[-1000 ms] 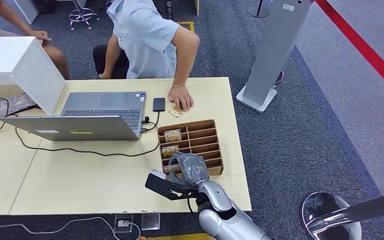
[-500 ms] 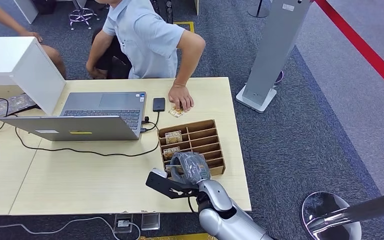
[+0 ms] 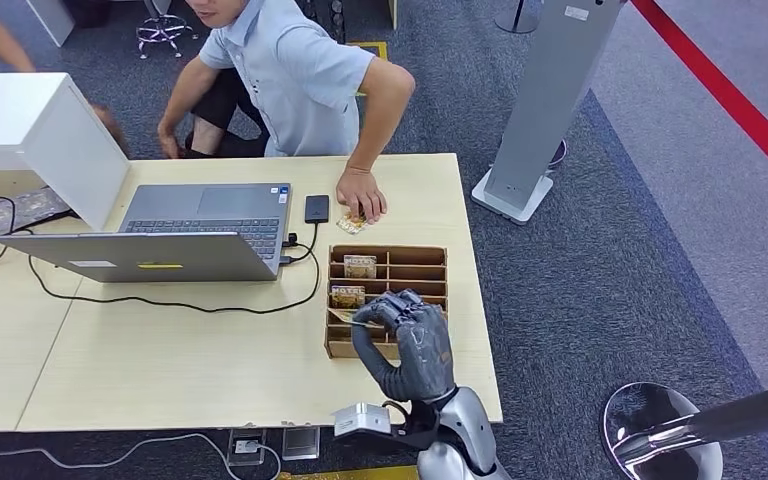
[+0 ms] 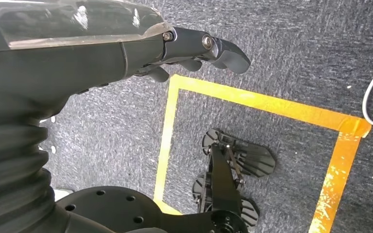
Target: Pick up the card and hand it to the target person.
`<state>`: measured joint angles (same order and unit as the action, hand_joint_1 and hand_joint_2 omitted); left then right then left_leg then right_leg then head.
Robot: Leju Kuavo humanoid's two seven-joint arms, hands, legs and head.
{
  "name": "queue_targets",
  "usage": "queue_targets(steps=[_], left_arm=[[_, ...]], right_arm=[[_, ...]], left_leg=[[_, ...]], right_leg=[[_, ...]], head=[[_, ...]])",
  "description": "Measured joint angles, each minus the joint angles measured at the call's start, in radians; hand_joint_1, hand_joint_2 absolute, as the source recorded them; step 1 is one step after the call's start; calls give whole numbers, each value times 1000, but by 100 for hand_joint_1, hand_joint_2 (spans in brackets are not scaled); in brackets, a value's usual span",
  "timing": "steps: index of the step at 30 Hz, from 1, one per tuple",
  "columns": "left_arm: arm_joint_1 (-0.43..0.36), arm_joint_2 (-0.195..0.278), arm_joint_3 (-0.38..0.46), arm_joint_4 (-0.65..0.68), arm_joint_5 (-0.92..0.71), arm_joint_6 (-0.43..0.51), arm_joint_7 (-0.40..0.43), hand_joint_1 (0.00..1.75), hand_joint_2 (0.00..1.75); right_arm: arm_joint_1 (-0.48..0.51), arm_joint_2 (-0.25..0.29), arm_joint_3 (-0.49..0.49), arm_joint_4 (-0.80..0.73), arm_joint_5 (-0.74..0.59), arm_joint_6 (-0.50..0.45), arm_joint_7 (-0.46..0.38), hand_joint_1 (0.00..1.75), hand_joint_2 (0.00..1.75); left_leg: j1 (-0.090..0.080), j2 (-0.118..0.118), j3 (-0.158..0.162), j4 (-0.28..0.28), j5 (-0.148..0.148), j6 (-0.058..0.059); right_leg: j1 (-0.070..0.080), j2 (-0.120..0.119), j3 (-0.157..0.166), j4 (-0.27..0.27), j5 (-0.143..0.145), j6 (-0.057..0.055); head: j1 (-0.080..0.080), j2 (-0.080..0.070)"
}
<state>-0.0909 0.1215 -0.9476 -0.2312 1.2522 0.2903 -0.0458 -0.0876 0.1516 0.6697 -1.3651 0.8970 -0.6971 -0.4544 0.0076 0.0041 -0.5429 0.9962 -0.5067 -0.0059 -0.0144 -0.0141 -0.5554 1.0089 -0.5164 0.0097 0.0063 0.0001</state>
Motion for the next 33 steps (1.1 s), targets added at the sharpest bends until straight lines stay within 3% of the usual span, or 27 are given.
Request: queue_targets(steps=[5, 9, 11, 14, 16, 23, 33], left_arm=[[0, 0, 0, 0, 1, 1, 0, 0, 175], [-1, 0, 0, 0, 2, 2, 1, 0, 175], [-1, 0, 0, 0, 2, 2, 4, 0, 175], [-4, 0, -1, 0, -2, -5, 10, 0, 175], [-6, 0, -2, 0, -7, -12, 11, 0, 175], [-7, 0, -21, 0, -24, -24, 10, 0, 175], [-8, 0, -48, 0, -36, -34, 14, 0, 175]], right_arm=[[24, 19, -64, -38, -17, 0, 14, 175, 175], [21, 21, -75, -41, -19, 0, 101, 175, 175], [-7, 18, -64, -22, -57, 2, 196, 175, 175], [-122, 5, -4, 48, -176, 10, 396, 175, 175], [-211, 0, 43, 111, -242, 34, 455, 175, 175], [-479, 15, 133, 355, -355, 91, 494, 175, 175], [-704, 77, 192, 631, -370, 194, 593, 175, 175]], left_leg=[[0, 0, 1, 0, 0, 0], [0, 0, 0, 0, 0, 0], [0, 0, 0, 0, 0, 0], [0, 1, 0, 0, 1, 0], [0, 1, 0, 0, 1, 0], [0, 0, -1, 0, 2, 1], [0, 0, -1, 0, 2, 1]], right_leg=[[0, 0, 1, 0, 0, 0], [0, 0, 1, 0, 0, 0], [0, 0, 0, 0, 0, 0], [0, 1, 0, 1, 1, -1], [0, 1, 0, 1, 2, -1], [0, 0, 0, 1, 2, -1], [0, 0, -1, 1, 2, -1]], head=[[1, 0], [0, 0], [0, 0], [0, 0], [0, 0], [0, 0], [0, 0]])
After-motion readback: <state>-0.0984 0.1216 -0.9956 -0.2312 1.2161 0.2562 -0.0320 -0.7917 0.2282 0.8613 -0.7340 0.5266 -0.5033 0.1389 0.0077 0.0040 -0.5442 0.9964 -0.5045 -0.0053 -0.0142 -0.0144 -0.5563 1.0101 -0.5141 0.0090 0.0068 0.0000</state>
